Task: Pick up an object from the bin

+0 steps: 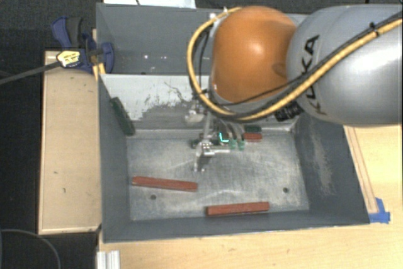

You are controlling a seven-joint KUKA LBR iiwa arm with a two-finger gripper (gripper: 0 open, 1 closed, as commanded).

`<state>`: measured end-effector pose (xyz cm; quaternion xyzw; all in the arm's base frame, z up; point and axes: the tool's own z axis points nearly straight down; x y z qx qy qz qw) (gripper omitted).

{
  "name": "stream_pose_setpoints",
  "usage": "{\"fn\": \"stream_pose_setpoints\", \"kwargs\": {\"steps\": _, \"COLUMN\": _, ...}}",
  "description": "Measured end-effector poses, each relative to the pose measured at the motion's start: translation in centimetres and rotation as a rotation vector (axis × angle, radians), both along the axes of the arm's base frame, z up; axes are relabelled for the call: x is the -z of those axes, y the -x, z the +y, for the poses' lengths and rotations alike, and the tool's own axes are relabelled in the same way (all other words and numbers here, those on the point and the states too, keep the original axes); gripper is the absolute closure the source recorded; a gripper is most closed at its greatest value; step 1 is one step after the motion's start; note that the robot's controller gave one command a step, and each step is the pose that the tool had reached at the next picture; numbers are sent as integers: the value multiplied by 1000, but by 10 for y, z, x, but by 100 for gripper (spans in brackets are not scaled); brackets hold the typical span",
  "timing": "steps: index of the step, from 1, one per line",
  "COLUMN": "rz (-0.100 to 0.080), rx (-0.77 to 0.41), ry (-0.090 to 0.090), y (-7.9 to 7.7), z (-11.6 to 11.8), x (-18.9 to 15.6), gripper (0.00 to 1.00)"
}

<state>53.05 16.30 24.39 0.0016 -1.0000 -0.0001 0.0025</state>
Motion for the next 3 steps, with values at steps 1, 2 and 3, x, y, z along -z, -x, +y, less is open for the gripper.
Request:
{"fn": "stream_pose_setpoints", "kwargs": {"steps": 1, "rz": -8, "rx": 4, "ry": -1, "y": -2, "z": -1, "x": -4, "gripper": 0}}
{"fn": "stream_pose_setpoints", "kwargs": {"steps": 2, "rz": -12, "rx": -13, "ry": -3, "y": 15, "z": -4, "x": 49, "gripper": 0}}
{"fn": "stream_pose_setpoints", "kwargs": {"steps": 3, "rz": -11, "rx": -19, "ry": -2, "y": 12, "z": -2, "x": 118, "gripper": 0}}
